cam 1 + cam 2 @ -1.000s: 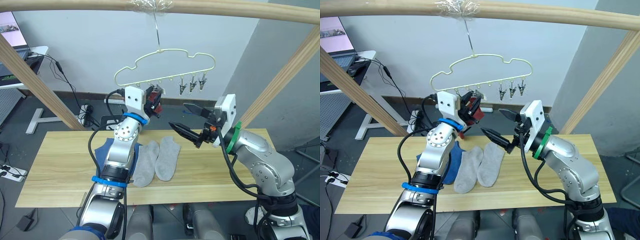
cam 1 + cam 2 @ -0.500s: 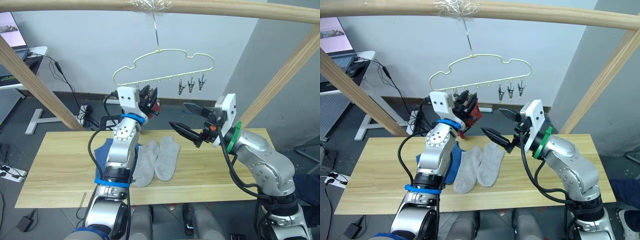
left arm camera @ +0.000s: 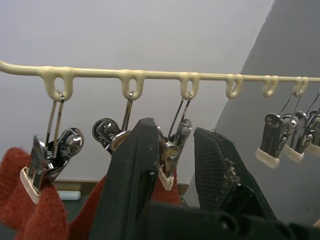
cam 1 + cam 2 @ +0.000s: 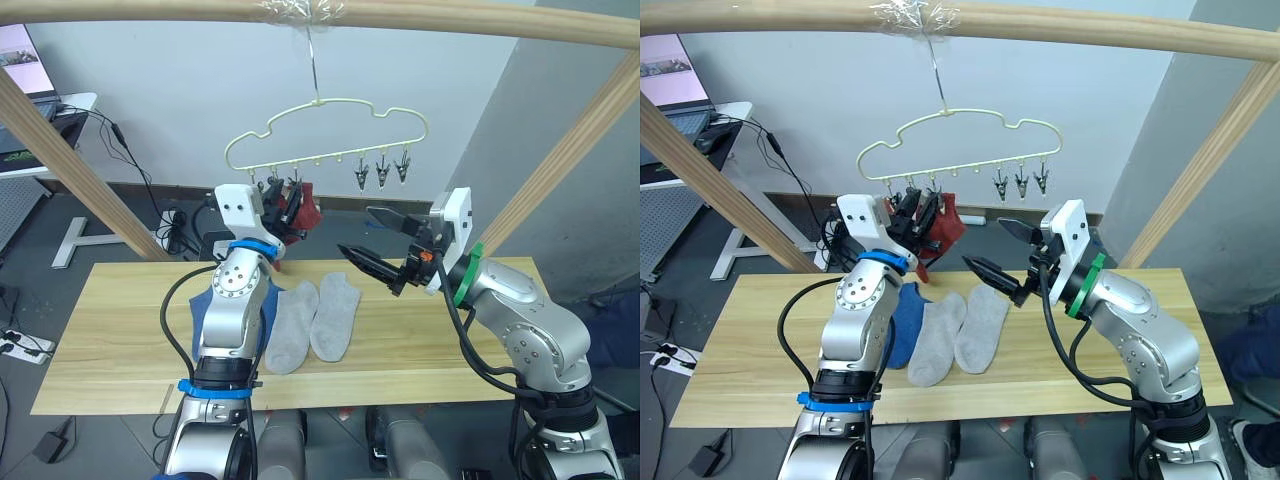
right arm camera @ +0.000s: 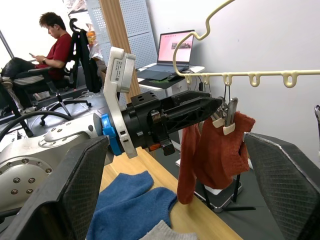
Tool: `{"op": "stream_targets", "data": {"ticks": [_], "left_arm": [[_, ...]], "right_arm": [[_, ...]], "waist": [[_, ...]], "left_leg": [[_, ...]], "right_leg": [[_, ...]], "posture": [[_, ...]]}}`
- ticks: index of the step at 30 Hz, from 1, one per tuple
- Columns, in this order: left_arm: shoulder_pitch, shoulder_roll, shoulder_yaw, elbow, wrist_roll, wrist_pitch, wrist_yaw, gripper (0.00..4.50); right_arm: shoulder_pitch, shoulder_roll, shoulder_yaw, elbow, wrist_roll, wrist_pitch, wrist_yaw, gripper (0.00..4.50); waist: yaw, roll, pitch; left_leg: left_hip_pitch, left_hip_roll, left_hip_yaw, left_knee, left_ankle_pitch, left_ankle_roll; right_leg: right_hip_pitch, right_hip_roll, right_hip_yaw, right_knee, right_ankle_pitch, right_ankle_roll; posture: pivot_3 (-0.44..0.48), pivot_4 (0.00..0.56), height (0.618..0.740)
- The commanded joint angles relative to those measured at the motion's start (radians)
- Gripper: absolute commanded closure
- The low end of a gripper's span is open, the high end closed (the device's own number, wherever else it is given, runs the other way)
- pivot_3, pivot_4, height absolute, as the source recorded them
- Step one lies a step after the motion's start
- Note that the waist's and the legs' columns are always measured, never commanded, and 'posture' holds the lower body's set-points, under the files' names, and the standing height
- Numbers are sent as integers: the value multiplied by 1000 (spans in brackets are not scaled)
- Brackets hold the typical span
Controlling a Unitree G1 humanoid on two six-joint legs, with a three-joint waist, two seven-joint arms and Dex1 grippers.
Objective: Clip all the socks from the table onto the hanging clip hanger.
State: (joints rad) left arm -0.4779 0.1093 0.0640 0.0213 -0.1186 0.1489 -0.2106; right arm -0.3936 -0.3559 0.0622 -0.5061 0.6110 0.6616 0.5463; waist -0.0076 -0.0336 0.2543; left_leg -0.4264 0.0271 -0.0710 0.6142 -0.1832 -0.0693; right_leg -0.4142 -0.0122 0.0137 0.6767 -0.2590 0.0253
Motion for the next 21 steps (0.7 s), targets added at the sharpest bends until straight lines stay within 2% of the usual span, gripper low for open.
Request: {"op": "stream_targets", "data": {"ticks": [1, 21], "left_arm": [[-29, -9, -7, 9, -17, -19, -10, 3069], [-138, -19, 13, 176, -29, -85, -18, 3069]], "right_arm": [[-15, -8, -16, -23, 17, -8, 8, 0], [-10, -9, -13, -40, 20, 3, -11, 0]], "waist": [[0, 0, 0], [-1, 0, 0]], "left_leg": [[0, 0, 0, 0, 0, 0], [0, 0, 0, 0, 0, 0]], "right_leg": [[0, 0, 0, 0, 0, 0], [0, 0, 0, -1, 0, 0]], "posture": [[26, 245, 740], [7, 245, 740]]}}
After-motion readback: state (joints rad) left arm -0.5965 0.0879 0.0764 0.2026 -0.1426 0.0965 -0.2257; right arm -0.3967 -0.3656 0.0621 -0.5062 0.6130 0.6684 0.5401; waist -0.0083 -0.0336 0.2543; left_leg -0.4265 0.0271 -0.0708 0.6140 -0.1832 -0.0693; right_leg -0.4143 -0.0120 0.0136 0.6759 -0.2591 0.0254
